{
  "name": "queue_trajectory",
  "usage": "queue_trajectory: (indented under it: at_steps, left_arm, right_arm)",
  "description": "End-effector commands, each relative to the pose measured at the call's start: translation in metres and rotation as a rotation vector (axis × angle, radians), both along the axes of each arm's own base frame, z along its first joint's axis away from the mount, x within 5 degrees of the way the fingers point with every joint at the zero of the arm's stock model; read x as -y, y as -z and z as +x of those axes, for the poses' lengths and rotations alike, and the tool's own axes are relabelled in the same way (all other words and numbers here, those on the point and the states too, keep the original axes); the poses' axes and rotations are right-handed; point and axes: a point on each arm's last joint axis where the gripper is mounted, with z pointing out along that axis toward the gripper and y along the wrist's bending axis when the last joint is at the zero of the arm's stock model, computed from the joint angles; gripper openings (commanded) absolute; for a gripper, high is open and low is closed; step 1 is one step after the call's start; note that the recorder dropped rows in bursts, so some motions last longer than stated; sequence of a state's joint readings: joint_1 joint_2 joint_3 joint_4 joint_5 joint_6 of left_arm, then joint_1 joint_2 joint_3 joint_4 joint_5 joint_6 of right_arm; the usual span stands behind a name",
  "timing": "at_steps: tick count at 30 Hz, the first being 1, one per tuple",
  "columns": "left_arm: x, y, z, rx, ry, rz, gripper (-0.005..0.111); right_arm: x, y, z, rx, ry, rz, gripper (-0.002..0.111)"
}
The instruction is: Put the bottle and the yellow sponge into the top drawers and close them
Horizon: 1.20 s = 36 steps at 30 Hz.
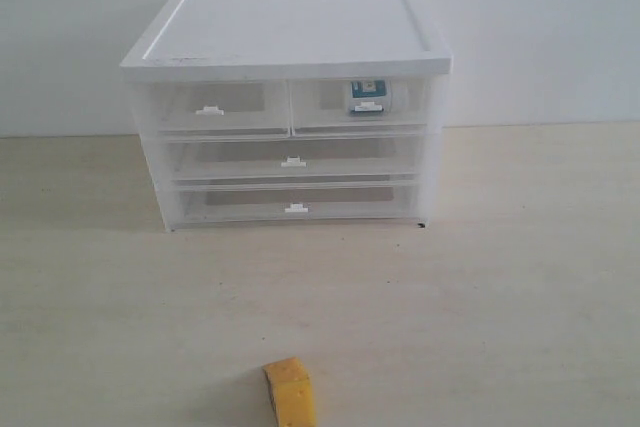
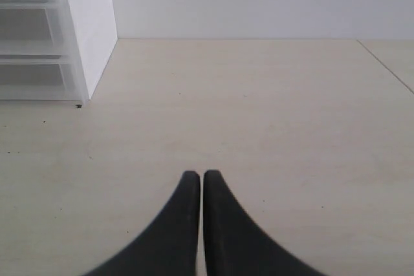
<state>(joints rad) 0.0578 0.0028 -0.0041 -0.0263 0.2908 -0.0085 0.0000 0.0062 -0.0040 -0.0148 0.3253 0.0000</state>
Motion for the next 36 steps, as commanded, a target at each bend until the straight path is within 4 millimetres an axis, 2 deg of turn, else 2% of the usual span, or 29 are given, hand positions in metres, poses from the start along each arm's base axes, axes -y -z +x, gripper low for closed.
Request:
queue_trajectory:
  at_steps: [1,9,11,14,20,23,28,36]
  left_arm:
    - [0.0,0.001,0.0,-0.002,-0.002,-0.007,0.004]
    - [0.0,-0.006,0.001,0.075,-0.003,0.01,0.004]
    - [-0.001,-0.017,0.002,0.201,-0.007,0.006,0.004]
    - [-0.001,-0.026,0.001,0.299,-0.014,-0.037,0.004]
    - [-0.002,-0.05,-0.004,0.582,-0.002,-0.219,0.004]
    - [-0.002,-0.059,-0.009,0.697,0.014,-0.237,0.004]
    - [-0.002,-0.085,-0.006,0.699,0.016,-0.243,0.004]
    - [-0.003,-0.124,0.023,0.62,0.007,-0.235,0.004]
  right_arm:
    - [0.0,0.001,0.0,0.005,-0.002,-0.005,0.0]
    - [0.0,0.001,0.0,0.005,-0.002,-0.003,0.0]
    - [0.0,0.001,0.0,0.005,-0.002,-0.003,0.0]
    - [0.0,0.001,0.0,0.005,-0.002,-0.003,0.0]
    - [0.0,0.001,0.0,0.005,0.0,0.003,0.0]
    - [0.0,0.001,0.0,0.005,0.0,0.003,0.0]
    - [0.0,0.001,0.0,0.005,-0.002,-0.004,0.0]
    - [0.0,0.001,0.0,0.005,0.0,0.005,0.0]
